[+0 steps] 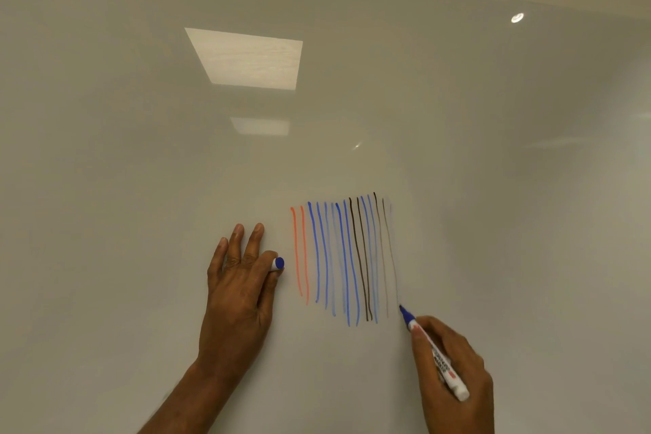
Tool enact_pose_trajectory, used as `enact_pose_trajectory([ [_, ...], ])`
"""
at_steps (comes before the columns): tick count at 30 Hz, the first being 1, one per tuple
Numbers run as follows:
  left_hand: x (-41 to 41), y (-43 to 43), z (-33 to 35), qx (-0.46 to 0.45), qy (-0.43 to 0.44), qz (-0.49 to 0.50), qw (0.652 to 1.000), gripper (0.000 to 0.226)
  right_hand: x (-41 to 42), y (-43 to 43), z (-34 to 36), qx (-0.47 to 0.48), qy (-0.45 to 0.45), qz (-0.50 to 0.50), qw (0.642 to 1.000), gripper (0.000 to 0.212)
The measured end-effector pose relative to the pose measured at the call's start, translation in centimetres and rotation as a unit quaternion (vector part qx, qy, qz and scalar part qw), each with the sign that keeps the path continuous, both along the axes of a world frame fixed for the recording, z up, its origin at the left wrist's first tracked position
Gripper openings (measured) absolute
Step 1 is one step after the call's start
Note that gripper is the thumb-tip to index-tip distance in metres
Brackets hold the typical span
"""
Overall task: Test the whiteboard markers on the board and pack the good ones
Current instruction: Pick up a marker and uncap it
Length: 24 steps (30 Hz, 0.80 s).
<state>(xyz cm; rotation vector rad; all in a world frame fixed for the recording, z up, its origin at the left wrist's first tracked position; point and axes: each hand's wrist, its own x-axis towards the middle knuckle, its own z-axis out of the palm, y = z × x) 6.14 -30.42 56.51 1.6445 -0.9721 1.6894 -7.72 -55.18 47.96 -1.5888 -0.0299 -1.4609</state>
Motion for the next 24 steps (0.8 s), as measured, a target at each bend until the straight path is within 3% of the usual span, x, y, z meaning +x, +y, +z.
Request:
enact_pose_trajectory([
  [2,-0.1,0.0,0.0,0.002,0.011,-0.013,1.0,0.032,-0.1,0.0,-1.4,0.035,0.031,0.027,0.999,0.066],
  [3,-0.2,0.1,0.1,0.004,0.019,-0.025,1.0,0.031,-0.7,0.8,-1.1,0.031,0.037,0.028,0.998,0.059],
  [6,-1.1,0.4,0.0,-0.005,0.086,-0.095,0.992,0.033,-2.8,3.8,0.4,0.05,0.049,0.054,0.996,0.013],
  [7,-1.8,0.7,-0.2,-0.021,0.128,-0.128,0.983,0.037,-3.6,4.9,1.2,0.051,0.048,0.078,0.994,0.008],
  [10,-5.1,1.5,-0.9,-0.091,0.223,-0.226,0.944,0.043,-5.2,8.1,2.3,0.031,0.047,0.146,0.988,0.007],
  [13,-8.7,2.7,-1.6,-0.157,0.29,-0.302,0.894,0.024,-6.1,11.5,2.4,0.016,0.025,0.227,0.973,0.017],
  [15,-9.9,3.8,-2.0,-0.193,0.362,-0.347,0.844,0.019,-6.3,13.4,2.3,0.005,0.035,0.27,0.962,0.04],
  [18,-10.7,5.5,-2.2,-0.241,0.44,-0.454,0.737,0.028,-5.8,15.9,2.2,-0.008,0.074,0.299,0.951,0.061],
  [21,-11.7,7.2,-2.3,-0.284,0.47,-0.556,0.623,0.03,-5.2,18.3,1.8,-0.02,0.098,0.309,0.946,0.054],
  [24,-12.5,8.5,-2.9,-0.29,0.495,-0.594,0.563,0.03,-5.1,20.3,1.5,-0.023,0.1,0.33,0.938,0.035],
])
